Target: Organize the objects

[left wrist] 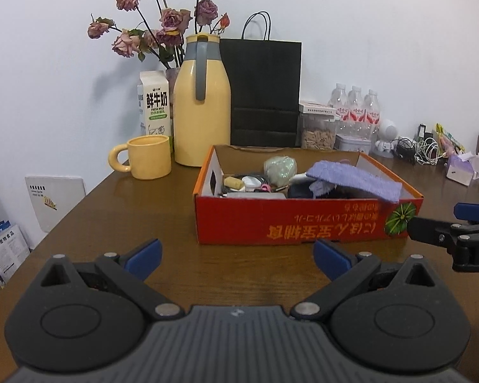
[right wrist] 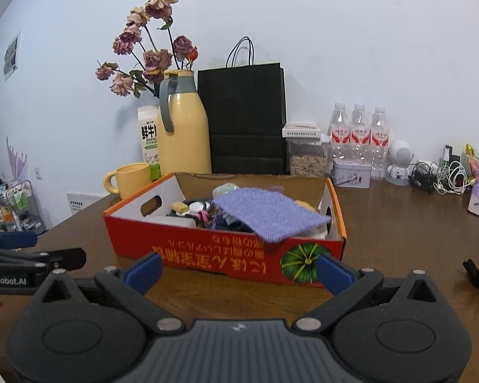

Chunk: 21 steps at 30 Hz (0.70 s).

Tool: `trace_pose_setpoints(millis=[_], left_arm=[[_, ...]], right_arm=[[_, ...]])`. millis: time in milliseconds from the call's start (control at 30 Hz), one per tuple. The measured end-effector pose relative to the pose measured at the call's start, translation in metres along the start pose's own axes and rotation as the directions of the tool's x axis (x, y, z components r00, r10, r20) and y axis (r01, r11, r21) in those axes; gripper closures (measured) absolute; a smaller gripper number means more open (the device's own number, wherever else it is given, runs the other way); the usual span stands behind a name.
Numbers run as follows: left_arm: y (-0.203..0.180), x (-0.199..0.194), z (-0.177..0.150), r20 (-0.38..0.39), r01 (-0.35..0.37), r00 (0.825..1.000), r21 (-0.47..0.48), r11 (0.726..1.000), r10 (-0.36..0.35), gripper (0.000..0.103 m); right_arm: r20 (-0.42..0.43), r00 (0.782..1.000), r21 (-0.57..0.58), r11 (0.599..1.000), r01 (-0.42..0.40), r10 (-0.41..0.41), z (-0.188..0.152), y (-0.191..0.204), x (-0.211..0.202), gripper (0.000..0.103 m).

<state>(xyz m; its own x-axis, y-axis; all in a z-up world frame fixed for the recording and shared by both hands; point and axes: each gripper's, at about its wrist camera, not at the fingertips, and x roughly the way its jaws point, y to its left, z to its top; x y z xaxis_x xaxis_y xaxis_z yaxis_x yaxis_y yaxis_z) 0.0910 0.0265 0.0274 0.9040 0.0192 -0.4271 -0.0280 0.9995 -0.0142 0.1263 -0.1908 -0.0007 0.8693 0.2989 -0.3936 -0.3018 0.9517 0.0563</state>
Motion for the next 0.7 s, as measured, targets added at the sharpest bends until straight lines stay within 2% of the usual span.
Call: trace_pose_setpoints(millis=[700], left_arm=[[0.0022, -0.0058, -0.0027, -0.002, -0.002, 1.000, -0.009, 1.000, 0.002, 0.000]], right_arm=[[-0.004, 1.000, -0.006, 1.000, 0.001, -0.001, -0.0022, 0.0026, -0.0050, 0.000]])
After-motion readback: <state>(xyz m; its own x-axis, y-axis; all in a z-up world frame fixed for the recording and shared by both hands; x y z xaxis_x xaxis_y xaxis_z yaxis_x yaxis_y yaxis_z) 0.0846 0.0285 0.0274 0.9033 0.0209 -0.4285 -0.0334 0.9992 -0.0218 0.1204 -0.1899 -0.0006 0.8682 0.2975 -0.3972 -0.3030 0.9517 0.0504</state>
